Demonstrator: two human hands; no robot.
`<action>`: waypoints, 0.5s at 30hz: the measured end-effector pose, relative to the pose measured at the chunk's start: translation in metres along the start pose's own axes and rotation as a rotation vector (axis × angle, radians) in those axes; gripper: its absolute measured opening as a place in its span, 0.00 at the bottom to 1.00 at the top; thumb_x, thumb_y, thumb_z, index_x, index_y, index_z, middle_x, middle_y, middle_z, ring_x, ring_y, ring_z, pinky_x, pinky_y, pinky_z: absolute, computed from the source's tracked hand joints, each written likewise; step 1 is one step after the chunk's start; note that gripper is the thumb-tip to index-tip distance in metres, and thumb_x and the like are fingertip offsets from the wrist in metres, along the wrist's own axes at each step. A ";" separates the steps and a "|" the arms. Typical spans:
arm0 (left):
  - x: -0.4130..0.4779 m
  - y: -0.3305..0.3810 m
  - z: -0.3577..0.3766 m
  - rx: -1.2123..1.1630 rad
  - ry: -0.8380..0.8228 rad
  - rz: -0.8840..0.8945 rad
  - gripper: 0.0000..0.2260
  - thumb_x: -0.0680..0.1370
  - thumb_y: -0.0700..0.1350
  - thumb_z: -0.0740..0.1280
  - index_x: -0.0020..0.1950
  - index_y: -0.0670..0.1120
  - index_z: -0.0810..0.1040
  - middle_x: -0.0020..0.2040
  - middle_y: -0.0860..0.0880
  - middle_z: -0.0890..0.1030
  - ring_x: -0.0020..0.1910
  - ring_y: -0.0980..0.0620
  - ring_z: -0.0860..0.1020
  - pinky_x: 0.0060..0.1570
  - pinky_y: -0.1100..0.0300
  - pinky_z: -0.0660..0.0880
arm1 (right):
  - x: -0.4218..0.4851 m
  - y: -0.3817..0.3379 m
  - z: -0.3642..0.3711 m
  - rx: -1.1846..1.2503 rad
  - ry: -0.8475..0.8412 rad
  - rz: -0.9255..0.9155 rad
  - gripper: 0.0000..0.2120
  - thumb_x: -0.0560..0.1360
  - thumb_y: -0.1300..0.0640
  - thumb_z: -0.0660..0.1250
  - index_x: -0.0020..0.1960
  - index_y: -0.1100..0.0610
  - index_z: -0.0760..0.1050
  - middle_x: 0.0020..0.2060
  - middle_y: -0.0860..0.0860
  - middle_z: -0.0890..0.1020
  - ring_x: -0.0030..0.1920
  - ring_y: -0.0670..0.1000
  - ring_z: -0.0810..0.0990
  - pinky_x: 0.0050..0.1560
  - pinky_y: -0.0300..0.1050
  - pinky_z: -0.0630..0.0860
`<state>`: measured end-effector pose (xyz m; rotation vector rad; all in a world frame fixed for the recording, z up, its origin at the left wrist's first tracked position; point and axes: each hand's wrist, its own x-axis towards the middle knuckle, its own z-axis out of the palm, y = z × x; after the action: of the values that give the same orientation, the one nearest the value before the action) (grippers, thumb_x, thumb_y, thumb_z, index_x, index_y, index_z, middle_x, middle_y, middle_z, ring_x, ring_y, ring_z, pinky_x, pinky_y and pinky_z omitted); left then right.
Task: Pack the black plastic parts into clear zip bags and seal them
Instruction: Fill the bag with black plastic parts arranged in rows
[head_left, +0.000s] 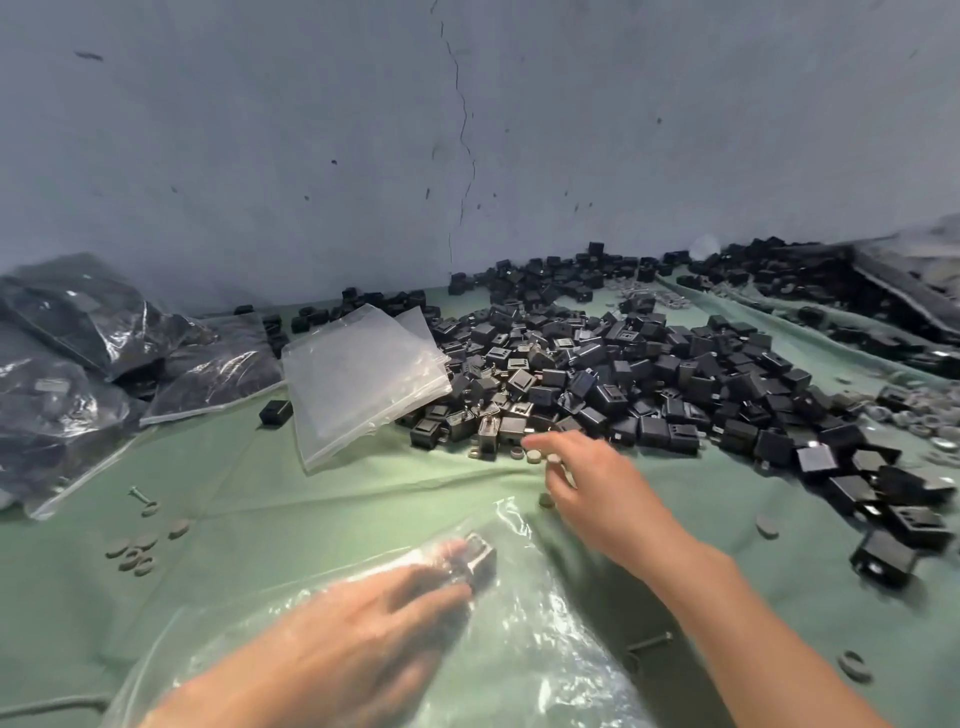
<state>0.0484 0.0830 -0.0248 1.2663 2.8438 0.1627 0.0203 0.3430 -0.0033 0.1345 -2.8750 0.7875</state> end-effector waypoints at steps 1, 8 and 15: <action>-0.006 -0.001 0.004 -0.031 0.016 0.004 0.22 0.84 0.60 0.49 0.77 0.66 0.47 0.67 0.66 0.69 0.50 0.73 0.72 0.53 0.81 0.66 | 0.001 0.005 0.003 -0.028 -0.093 -0.007 0.18 0.84 0.56 0.59 0.73 0.45 0.70 0.68 0.42 0.74 0.65 0.45 0.72 0.71 0.47 0.67; -0.011 0.008 0.007 -0.154 -0.031 0.001 0.20 0.80 0.67 0.38 0.73 0.76 0.39 0.73 0.77 0.41 0.77 0.62 0.55 0.74 0.37 0.53 | 0.001 0.024 0.008 -0.379 -0.066 0.091 0.12 0.83 0.52 0.61 0.64 0.44 0.76 0.64 0.46 0.76 0.64 0.51 0.72 0.65 0.49 0.68; -0.005 0.014 0.011 -0.175 -0.058 -0.129 0.22 0.78 0.66 0.34 0.71 0.68 0.52 0.74 0.57 0.62 0.49 0.53 0.80 0.54 0.52 0.80 | -0.007 -0.001 0.021 -0.077 -0.120 0.006 0.20 0.84 0.47 0.57 0.75 0.45 0.65 0.70 0.43 0.70 0.63 0.42 0.71 0.71 0.43 0.66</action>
<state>0.0622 0.0897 -0.0345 1.0353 2.7791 0.3564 0.0245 0.3322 -0.0217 0.1693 -3.0152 0.6909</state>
